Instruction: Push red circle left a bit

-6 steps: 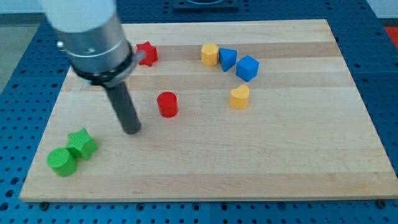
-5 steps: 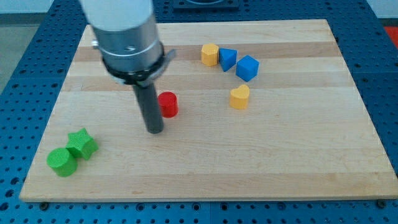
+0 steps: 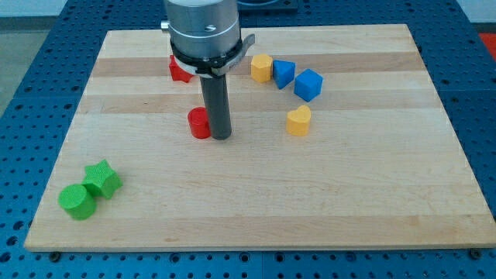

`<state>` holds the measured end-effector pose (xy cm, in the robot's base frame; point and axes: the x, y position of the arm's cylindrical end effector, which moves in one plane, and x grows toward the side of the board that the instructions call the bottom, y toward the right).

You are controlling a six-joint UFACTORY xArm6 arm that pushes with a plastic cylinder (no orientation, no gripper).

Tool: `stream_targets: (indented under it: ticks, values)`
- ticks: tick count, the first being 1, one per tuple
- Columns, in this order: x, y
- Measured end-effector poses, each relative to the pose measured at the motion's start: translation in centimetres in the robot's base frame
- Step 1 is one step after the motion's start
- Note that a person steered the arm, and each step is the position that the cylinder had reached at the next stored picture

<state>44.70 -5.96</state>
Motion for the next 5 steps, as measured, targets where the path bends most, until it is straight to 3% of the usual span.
stream_targets:
  ticks: [5]
  values:
    - [-2.0, -7.6]
